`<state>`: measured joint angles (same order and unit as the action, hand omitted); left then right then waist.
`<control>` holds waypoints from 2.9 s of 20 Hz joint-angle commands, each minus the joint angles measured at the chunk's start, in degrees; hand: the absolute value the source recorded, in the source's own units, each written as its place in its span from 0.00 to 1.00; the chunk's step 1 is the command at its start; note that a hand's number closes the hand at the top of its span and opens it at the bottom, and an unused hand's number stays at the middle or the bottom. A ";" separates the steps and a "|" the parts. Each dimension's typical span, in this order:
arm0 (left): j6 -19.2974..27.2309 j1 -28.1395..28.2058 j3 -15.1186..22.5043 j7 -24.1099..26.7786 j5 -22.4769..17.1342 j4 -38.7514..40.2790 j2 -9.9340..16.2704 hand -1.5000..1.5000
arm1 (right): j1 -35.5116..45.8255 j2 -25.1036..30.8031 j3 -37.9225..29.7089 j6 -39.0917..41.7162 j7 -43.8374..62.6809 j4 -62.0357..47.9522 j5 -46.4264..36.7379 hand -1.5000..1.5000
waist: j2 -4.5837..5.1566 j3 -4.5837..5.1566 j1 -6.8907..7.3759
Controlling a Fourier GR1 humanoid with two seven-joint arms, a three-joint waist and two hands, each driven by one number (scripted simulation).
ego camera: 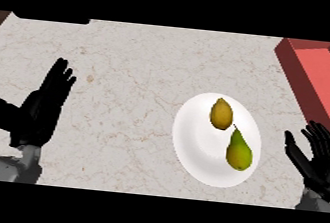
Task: Pick the lemon from the plate and place it in the cardboard box
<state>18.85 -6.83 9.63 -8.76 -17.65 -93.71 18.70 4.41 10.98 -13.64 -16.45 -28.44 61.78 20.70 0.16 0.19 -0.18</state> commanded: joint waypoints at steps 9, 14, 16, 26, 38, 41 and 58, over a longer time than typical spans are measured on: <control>-0.33 0.52 -2.01 -0.92 -0.28 -1.36 -0.88 0.50 | -7.85 20.67 10.02 17.11 9.22 3.75 -11.00 0.00 | -0.37 -0.07 -0.19; -2.43 1.74 -3.38 -1.18 0.06 -2.43 1.29 0.50 | -6.57 23.54 12.10 22.00 27.17 18.96 -6.41 0.00 | -0.45 -0.06 -0.27; -4.95 1.02 -6.02 1.13 -1.79 0.36 1.16 0.50 | -6.36 22.47 12.64 20.94 32.19 24.76 -5.60 0.00 | -0.34 -0.08 -0.30; -5.19 0.83 -6.65 0.16 3.39 0.64 -3.84 0.50 | -3.37 14.67 13.20 18.65 42.31 32.19 -10.46 0.00 | -0.19 -0.18 0.13; -8.84 4.78 -8.80 -0.91 5.61 -3.06 -5.55 0.50 | 3.15 7.42 13.21 17.99 49.06 28.71 -16.02 0.00 | -0.18 -0.19 0.37; -11.05 2.82 -11.10 -1.31 4.22 -1.00 -4.93 0.50 | 5.75 3.99 15.60 15.40 47.08 23.12 -20.94 0.00 | -0.15 -0.19 0.43; -12.30 -1.01 -13.86 -2.72 7.94 1.11 -9.58 0.50 | 6.74 -2.26 14.82 15.59 50.22 23.87 -27.24 0.00 | -0.18 -0.18 0.17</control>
<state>7.67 -6.42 -2.36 -11.70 -9.20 -94.34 9.19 11.52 10.57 0.00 0.50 19.16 83.89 -4.23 -0.01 0.00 0.06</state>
